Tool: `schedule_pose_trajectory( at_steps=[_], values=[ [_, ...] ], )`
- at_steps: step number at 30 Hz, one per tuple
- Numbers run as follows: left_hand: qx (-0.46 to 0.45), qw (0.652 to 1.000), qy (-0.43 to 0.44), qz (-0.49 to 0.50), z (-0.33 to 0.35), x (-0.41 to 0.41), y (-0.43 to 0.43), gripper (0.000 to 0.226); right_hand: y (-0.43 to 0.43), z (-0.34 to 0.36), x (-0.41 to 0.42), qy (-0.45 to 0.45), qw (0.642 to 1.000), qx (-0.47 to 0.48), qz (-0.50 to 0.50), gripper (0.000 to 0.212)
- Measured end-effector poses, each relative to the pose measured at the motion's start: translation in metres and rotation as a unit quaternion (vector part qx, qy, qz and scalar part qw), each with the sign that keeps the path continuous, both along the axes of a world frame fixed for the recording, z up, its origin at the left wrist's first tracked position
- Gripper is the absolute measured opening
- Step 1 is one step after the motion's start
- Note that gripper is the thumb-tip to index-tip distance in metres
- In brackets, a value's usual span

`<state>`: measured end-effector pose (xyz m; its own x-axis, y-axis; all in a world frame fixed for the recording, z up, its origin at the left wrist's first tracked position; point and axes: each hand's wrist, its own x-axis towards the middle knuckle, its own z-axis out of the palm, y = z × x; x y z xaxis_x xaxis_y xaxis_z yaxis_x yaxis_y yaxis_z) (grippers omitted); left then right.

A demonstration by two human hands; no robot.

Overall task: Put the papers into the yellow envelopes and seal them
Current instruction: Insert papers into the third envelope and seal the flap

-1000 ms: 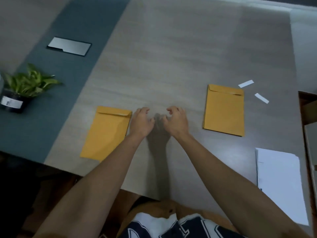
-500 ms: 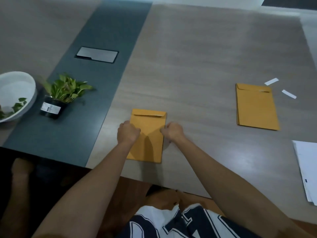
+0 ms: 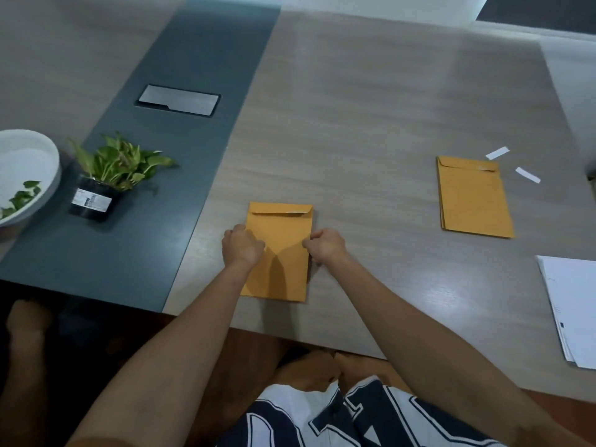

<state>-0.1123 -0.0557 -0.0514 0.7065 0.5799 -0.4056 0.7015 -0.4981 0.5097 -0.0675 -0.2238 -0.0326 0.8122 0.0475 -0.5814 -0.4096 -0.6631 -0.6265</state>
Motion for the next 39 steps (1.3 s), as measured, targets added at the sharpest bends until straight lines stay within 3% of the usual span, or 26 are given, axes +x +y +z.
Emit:
schedule_pose_trajectory(
  at_steps=[6, 11, 18, 25, 29, 33, 39],
  values=[
    [-0.010, 1.000, 0.000, 0.022, 0.000, -0.001, -0.002, 0.060, -0.002, 0.005, 0.003, -0.029, 0.999, -0.004, -0.038, 0.025],
    [-0.022, 0.999, -0.017, 0.034, 0.006, 0.002, -0.005, 0.056, -0.014, -0.002, 0.006, -0.030, 0.996, 0.035, -0.074, 0.014],
    [-0.087, 0.994, -0.071, 0.015, 0.016, 0.015, -0.024, 0.033, -0.046, -0.004, 0.013, -0.021, 0.991, 0.054, -0.124, 0.022],
    [-0.146, 0.985, -0.044, -0.078, 0.011, 0.043, -0.086, 0.043, -0.123, 0.001, 0.004, -0.032, 0.987, 0.016, -0.157, 0.018],
    [-0.163, 0.973, -0.036, -0.159, 0.007, 0.056, -0.139, 0.038, -0.176, 0.003, -0.007, -0.060, 0.979, -0.012, -0.196, 0.043],
    [-0.174, 0.956, -0.027, -0.236, 0.009, 0.070, -0.207, 0.030, -0.247, 0.004, -0.021, -0.102, 0.969, -0.115, -0.195, 0.060],
    [-0.144, 0.945, -0.002, -0.293, 0.006, 0.081, -0.284, 0.041, -0.331, -0.004, -0.031, -0.160, 0.964, -0.183, -0.111, 0.047]
  ],
)
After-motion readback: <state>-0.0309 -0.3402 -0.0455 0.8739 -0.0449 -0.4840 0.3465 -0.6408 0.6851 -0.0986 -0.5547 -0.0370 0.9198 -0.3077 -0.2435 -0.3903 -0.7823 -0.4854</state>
